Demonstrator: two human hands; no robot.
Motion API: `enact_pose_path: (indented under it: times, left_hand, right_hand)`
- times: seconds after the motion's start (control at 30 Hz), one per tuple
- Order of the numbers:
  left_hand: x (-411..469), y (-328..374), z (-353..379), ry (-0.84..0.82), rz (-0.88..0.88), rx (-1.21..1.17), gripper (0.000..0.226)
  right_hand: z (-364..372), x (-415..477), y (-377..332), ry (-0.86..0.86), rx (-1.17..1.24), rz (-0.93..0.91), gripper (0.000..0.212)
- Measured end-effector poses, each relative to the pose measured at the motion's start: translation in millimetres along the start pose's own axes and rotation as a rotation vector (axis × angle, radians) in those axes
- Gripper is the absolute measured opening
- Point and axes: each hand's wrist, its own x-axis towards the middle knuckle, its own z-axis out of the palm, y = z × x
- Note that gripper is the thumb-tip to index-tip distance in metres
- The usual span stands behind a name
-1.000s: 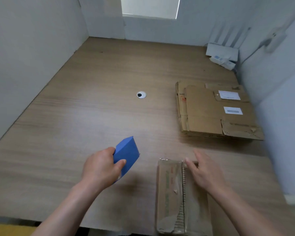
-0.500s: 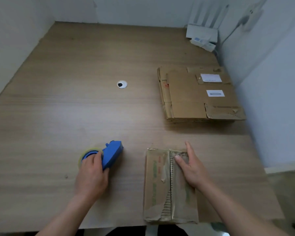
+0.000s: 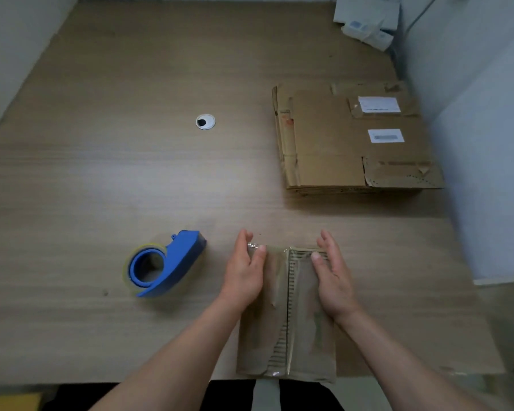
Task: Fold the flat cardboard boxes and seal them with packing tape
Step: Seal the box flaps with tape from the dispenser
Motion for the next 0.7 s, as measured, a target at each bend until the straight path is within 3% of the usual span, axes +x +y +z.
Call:
enact_pose_path:
  times: [0.1,0.2,0.3,0.37,0.43,0.47,0.53,0.7]
  left_hand:
    - [4.6,-8.8,-0.4,-0.014,-0.084,-0.008,0.053]
    - [1.5,-6.7,0.0,-0.005,-0.121,0.061,0.058]
    - [-7.6,3.9,-5.6,0.098,0.153,0.42,0.071]
    - [-9.3,15.6,-4.0,0.049,0.459,0.657,0.063]
    - [-4.7,24.2,0.4,-0.1,0.596,0.85,0.047]
    - [1.1,24.3,2.6,-0.15,0.615,0.926,0.044]
    - [10.8,24.8,5.8,-0.144,0.625,0.981,0.041]
    - [19.2,14.5,13.8,-0.047,0.591,0.943,0.042]
  right_hand:
    - [1.6,0.2,-5.1,0.018,0.119,0.043,0.033]
    - [-2.3,3.8,-4.2,-0.004,0.179,0.131,0.029]
    - [-17.1,10.8,-2.7,0.013,-0.053,0.164,0.036]
    - [-27.5,13.6,-12.7,0.086,-0.312,0.029,0.048]
    - [-27.7,17.0,-31.0,-0.013,-0.541,-0.295,0.056]
    - [-24.4,20.0,-36.8,-0.115,-0.648,-0.406,0.057]
    - [-17.3,28.1,-41.7,-0.245,-0.84,-0.46,0.057]
    - [-12.0,38.3,-28.3,-0.148,-0.878,-0.484,0.052]
